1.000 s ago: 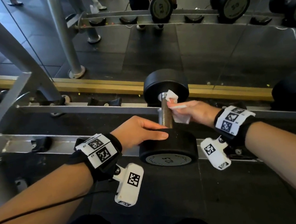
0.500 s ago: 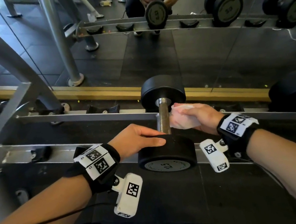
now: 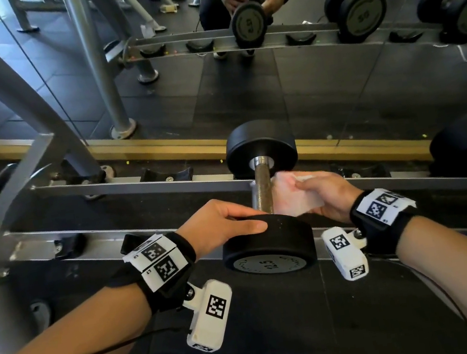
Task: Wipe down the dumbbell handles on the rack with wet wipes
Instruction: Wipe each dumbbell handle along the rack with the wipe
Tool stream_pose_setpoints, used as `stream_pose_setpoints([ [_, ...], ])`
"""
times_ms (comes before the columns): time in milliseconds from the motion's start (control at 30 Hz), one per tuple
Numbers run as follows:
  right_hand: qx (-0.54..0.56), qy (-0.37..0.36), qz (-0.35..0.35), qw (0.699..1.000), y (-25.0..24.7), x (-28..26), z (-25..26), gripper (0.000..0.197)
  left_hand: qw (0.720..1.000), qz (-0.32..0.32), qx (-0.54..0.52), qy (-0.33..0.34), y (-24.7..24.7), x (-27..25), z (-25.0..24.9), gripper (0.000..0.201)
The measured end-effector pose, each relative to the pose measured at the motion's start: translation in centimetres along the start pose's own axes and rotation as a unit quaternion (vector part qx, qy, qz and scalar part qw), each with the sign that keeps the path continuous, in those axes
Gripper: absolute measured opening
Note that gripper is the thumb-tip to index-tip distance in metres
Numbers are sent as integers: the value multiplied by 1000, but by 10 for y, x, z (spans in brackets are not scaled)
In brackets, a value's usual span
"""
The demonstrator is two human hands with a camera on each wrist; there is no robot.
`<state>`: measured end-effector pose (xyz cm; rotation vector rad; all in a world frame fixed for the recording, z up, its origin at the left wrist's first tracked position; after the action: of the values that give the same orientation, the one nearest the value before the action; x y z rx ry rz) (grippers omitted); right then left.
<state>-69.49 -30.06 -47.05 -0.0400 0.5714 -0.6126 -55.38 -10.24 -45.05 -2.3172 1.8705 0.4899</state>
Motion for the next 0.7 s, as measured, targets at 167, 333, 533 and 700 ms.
stream_pose_setpoints([
  [167,14,-13,41,999,19,-3,10,31,1000,1,-13,1,-1,0,0,26],
  [333,19,2,103,995,19,-15,-2,27,1000,14,-8,-7,-2,2,-6,35],
  [533,-22,16,82,996,5,-16,1,30,1000,22,-3,-15,-2,3,-5,37],
  [700,48,-26,26,998,15,0,17,37,1000,21,-6,-12,-2,2,-5,38],
])
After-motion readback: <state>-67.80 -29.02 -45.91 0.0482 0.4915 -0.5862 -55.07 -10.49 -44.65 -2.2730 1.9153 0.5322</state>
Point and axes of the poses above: each hand's wrist, its own x-axis towards the middle knuckle, its own y-axis out of the palm, z = x × y, the point moved 3 cm from there along x, towards the middle knuckle, and after that the axes turned 15 degrees about -x, right-handed, at the moved point
